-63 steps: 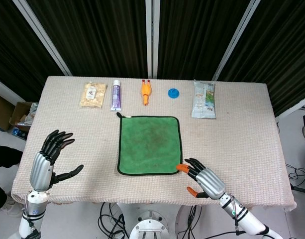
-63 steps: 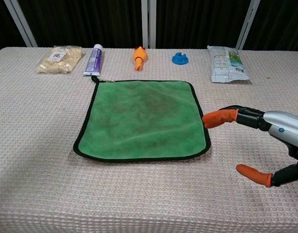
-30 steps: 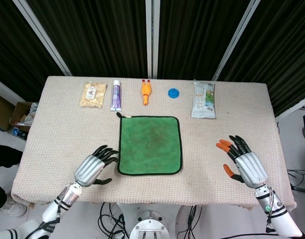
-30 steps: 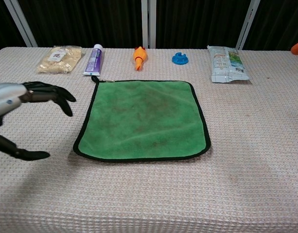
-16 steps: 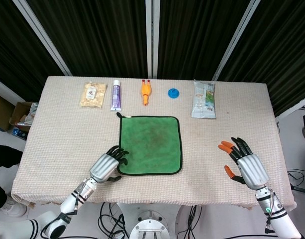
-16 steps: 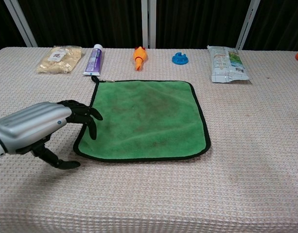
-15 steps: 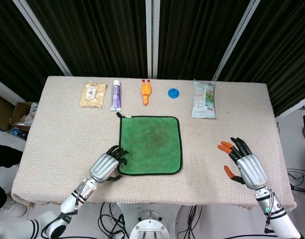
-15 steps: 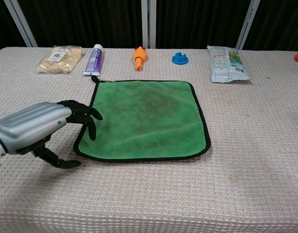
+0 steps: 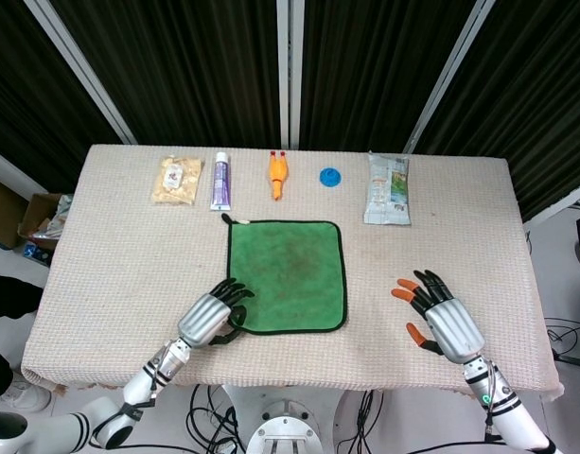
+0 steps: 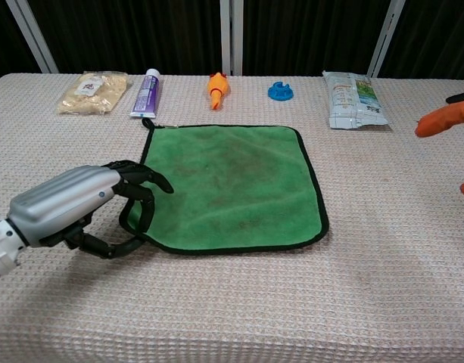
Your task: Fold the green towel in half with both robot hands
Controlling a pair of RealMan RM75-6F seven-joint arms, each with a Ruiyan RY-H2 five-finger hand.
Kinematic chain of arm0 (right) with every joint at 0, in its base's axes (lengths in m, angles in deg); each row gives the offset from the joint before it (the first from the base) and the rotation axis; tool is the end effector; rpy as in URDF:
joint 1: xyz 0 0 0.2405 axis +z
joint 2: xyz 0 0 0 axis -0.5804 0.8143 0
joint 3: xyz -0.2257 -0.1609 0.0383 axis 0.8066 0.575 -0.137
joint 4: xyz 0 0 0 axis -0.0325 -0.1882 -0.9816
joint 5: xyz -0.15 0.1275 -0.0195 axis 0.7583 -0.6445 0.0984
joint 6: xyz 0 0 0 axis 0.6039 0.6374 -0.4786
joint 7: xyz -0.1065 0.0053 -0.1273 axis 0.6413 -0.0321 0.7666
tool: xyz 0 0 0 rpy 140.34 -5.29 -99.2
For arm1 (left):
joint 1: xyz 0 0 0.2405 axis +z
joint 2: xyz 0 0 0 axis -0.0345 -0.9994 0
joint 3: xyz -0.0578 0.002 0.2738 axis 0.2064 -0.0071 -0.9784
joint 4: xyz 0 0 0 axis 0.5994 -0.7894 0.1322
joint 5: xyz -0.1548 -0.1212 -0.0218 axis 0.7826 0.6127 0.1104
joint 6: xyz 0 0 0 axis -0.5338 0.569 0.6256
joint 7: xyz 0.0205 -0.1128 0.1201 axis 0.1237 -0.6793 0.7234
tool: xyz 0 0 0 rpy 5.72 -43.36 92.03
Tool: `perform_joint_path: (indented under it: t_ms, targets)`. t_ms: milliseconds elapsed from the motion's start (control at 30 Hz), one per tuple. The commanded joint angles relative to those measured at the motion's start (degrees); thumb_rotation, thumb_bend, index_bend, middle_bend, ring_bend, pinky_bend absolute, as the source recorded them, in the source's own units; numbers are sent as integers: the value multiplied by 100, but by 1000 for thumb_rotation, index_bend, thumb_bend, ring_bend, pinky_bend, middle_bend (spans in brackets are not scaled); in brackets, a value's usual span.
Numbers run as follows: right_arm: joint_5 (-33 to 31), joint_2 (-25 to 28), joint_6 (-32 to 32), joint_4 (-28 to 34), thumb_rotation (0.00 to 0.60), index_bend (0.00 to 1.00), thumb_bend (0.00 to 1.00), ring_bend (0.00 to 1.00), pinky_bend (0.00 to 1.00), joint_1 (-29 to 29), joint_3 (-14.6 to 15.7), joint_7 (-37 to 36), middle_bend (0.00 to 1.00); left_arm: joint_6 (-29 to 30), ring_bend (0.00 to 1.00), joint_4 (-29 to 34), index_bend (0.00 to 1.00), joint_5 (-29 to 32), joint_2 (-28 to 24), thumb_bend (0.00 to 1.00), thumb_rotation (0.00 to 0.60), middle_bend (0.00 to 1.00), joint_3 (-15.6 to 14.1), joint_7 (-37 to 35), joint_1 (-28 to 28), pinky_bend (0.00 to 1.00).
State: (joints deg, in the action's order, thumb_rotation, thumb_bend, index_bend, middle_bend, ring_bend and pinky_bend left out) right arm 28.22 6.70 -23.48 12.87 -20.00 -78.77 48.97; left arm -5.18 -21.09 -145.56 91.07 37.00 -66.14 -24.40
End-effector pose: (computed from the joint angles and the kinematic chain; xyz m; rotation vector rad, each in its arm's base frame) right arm -0.2583 -0.2229 0.0704 1.8041 -0.9611 1.1200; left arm -0.2006 0.2593 -0.0816 -1.9908 -1.0107 -1.2653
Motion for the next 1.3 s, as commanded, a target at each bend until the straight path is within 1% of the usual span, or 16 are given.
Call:
perform_joint_path:
  t_ms: [33,67,133,200,367,500,600,733,867,1000,1067,1200,1267,1300]
  targets:
    - [208,-317,14,-337,600,320,352,0,46,76,42,85,183,62,155,-38,645,37,57,403,600,242,0,-159,-20,117]
    - [261,-417,35,-463,600,359,369,0,50,101,54,109,195,67,155,-21,655,51,54,416,600,245,-2,-218,-21,117]
    - [344,-618,219,-683,600,397,383,0,54,193,111,212,202,26,154,27,666,76,18,428,600,247,-28,-285,-42,117]
    - [421,-832,390,-922,600,400,380,0,54,296,121,446,202,-10,154,80,665,100,-11,427,600,247,-46,-271,-56,118]
    - [448,-1356,610,-1359,600,403,279,0,54,478,42,715,202,-59,154,204,663,201,-41,425,600,247,-60,-388,-56,117]
    - [526,-1724,636,-1734,600,403,266,0,54,634,-46,866,202,-58,154,238,662,242,-64,424,600,247,-53,-400,-66,117]
    - [516,-1963,643,-1970,600,403,266,0,54,734,-96,791,202,-61,154,259,662,271,-84,424,600,247,-52,-479,-77,118]
    - [508,-2142,674,-2183,600,409,266,0,54,832,-94,720,202,-91,154,249,661,306,-105,423,600,247,-61,-517,-92,117]
    - [500,-2297,758,-2394,600,443,270,0,54,939,-65,657,206,-113,154,249,662,331,-111,424,600,246,-66,-553,-107,117]
    - [489,-2467,783,-2614,600,494,301,0,54,1028,-38,518,219,-125,155,249,660,366,-108,424,600,246,-61,-590,-116,117]
    - [490,-2528,762,-2690,600,537,334,0,54,1057,-26,439,233,-125,154,252,657,379,-112,424,600,246,-59,-612,-117,117]
    - [482,-2629,643,-2806,600,683,390,23,60,1093,-23,258,288,-93,154,291,657,400,-137,427,600,243,-64,-812,-110,117]
    - [467,-2607,621,-2750,600,759,405,37,70,1101,-4,187,318,-34,154,324,654,376,-161,428,600,238,-87,-1029,-97,117]
    - [476,-2553,608,-2656,600,779,406,40,72,1107,23,177,325,20,155,338,653,328,-207,429,600,235,-127,-1156,-88,117]
